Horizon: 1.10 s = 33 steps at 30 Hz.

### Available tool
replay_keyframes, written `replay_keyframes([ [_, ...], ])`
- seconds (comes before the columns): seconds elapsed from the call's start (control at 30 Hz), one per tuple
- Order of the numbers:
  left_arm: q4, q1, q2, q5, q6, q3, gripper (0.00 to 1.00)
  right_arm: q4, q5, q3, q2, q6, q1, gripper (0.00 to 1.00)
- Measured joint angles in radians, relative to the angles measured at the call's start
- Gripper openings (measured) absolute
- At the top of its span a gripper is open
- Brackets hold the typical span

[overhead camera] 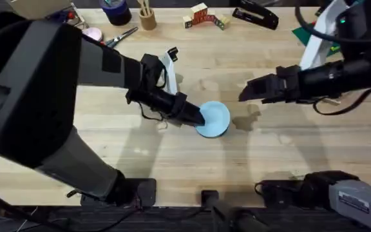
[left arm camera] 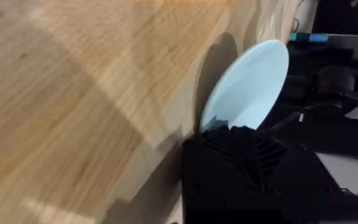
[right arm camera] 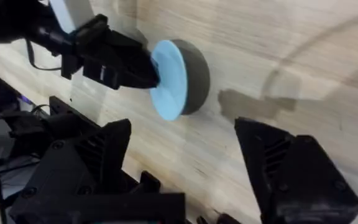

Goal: Pick up the plates from the table one by one and place each into a slot on the dish rack.

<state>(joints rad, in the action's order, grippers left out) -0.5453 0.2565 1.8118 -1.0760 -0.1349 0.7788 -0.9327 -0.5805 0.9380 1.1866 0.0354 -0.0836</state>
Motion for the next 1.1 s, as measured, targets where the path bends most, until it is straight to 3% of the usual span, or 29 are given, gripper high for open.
replay_keyframes([
  [0.3, 0.000, 0.000, 0.000, 0.000, 0.000, 0.000, 0.041, 0.053, -0.008, -0.020, 0.019, 0.056, -0.086, 0.996],
  [0.73, 0.000, 0.000, 0.000, 0.000, 0.000, 0.000, 0.040, 0.155, -0.011, -0.020, 0.255, 0.077, -0.163, 0.995],
  [1.1, 0.000, 0.000, 0.000, 0.000, 0.000, 0.000, 0.041, 0.225, -0.027, -0.020, 0.348, 0.085, -0.204, 0.995],
])
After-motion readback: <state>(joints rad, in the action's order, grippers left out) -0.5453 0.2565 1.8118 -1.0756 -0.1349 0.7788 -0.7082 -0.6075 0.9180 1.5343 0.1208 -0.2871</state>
